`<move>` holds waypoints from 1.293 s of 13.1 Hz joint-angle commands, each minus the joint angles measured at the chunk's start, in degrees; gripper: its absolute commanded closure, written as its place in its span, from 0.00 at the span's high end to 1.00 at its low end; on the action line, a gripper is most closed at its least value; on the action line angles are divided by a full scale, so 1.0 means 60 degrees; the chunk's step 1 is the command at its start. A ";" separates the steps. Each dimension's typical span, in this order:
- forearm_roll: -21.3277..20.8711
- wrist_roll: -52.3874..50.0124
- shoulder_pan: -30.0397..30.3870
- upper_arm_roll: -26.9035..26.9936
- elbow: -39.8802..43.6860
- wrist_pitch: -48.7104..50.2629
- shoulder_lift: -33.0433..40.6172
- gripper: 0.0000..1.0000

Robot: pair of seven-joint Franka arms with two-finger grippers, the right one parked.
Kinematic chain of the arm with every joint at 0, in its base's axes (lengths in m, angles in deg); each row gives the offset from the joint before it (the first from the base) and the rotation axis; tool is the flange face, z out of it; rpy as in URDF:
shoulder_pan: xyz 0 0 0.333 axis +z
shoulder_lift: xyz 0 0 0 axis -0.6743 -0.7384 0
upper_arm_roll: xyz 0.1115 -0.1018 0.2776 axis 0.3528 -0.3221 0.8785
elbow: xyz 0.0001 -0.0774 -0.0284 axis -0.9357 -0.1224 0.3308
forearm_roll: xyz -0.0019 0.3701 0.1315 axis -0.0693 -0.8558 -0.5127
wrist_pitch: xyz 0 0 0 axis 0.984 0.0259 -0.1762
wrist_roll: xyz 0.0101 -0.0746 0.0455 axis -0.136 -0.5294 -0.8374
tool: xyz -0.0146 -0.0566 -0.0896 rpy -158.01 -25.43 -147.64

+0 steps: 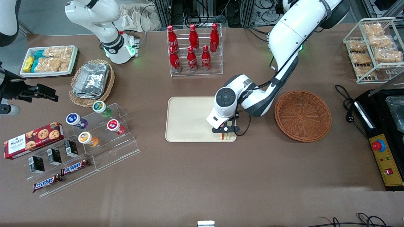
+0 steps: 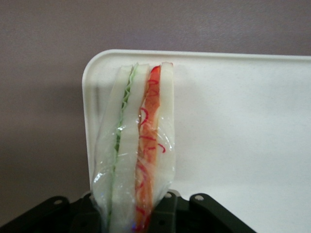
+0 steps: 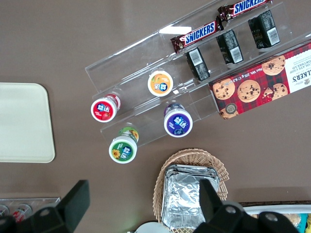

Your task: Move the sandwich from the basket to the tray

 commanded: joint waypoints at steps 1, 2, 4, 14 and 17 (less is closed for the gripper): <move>-0.0327 -0.0389 -0.0051 0.0052 -0.0021 -0.0108 0.0069 1.00; -0.0284 -0.0506 -0.0007 0.0038 -0.0021 -0.0094 0.0170 1.00; -0.0269 -0.0755 0.0037 0.0038 0.0052 0.0009 0.0419 1.00; 0.1955 0.2487 0.1678 0.1393 0.0814 0.4018 0.4898 1.00; 0.2338 0.5604 0.1707 0.2904 0.0785 0.5146 0.6043 1.00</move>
